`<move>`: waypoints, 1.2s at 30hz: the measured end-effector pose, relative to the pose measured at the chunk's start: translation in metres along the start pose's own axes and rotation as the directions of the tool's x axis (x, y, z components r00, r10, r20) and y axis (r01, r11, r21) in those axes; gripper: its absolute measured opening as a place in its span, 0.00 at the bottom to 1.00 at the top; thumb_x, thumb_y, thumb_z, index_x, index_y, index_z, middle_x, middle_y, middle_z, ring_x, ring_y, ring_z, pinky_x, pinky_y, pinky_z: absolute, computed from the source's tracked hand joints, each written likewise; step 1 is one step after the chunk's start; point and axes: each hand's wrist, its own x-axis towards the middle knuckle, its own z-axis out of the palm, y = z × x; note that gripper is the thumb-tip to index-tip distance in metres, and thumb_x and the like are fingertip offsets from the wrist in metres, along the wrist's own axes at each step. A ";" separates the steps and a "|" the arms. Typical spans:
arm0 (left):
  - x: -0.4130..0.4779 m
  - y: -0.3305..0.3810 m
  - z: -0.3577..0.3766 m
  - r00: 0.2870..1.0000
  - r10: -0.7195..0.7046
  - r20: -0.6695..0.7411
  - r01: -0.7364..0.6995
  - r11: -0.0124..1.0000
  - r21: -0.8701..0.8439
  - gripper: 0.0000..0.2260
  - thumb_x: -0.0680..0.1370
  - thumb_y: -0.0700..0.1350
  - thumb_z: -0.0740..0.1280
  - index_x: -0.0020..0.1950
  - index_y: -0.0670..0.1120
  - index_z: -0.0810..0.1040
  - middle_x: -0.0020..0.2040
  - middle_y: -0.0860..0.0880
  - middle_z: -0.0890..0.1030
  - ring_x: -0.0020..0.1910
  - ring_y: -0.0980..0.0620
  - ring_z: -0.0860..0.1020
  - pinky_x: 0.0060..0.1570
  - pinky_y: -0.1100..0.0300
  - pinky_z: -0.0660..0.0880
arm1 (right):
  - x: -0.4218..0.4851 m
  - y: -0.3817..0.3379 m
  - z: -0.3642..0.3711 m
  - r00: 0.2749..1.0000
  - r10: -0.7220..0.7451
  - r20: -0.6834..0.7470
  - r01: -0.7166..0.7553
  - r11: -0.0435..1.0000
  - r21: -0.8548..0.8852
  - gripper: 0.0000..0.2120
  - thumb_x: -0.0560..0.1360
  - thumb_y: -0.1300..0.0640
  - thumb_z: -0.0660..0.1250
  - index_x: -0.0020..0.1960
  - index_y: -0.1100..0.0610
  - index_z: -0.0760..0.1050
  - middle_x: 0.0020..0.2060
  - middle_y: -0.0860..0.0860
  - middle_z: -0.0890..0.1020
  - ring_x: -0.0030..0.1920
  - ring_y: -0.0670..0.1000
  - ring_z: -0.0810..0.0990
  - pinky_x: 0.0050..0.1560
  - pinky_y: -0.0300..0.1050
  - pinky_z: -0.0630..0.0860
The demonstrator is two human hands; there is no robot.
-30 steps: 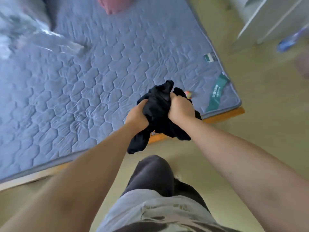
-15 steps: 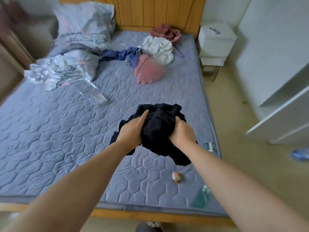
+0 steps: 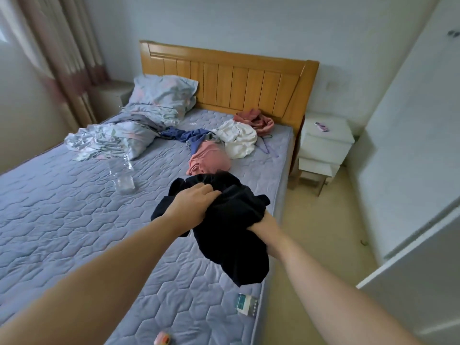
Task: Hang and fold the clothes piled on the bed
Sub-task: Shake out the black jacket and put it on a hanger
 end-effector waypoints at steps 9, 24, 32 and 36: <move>0.133 0.124 -0.009 0.989 0.141 0.052 -0.147 0.976 0.162 0.23 0.56 0.33 0.77 0.50 0.44 0.81 0.41 0.48 0.78 0.37 0.48 0.78 0.21 0.60 0.73 | -0.024 0.018 -0.183 0.999 0.016 0.028 -0.014 0.997 -0.082 0.30 0.62 0.47 0.80 0.61 0.43 0.74 0.55 0.42 0.82 0.55 0.44 0.80 0.60 0.49 0.76; 0.250 0.018 0.024 0.975 0.191 -0.112 -0.164 0.964 0.210 0.17 0.64 0.29 0.70 0.49 0.43 0.78 0.44 0.46 0.77 0.42 0.45 0.76 0.28 0.53 0.75 | 0.181 -0.042 -0.268 0.953 0.302 -0.012 -0.299 0.935 -0.189 0.21 0.76 0.61 0.64 0.69 0.53 0.69 0.67 0.52 0.71 0.64 0.52 0.71 0.61 0.53 0.66; 0.328 -0.033 0.046 0.857 0.498 -0.131 -0.451 0.849 0.277 0.07 0.76 0.33 0.62 0.46 0.44 0.68 0.43 0.45 0.79 0.42 0.45 0.77 0.34 0.56 0.75 | 0.309 -0.121 -0.243 0.867 0.156 0.473 -0.346 0.871 0.347 0.34 0.76 0.32 0.51 0.63 0.58 0.76 0.45 0.53 0.81 0.43 0.50 0.80 0.41 0.42 0.75; 0.356 -0.060 0.062 0.835 0.533 -0.133 -0.464 0.814 0.350 0.06 0.78 0.35 0.60 0.45 0.44 0.66 0.42 0.45 0.78 0.40 0.46 0.76 0.35 0.56 0.75 | 0.357 -0.124 -0.235 0.817 0.264 0.513 -0.413 0.889 0.199 0.15 0.77 0.51 0.62 0.47 0.61 0.82 0.37 0.55 0.83 0.37 0.51 0.83 0.39 0.43 0.80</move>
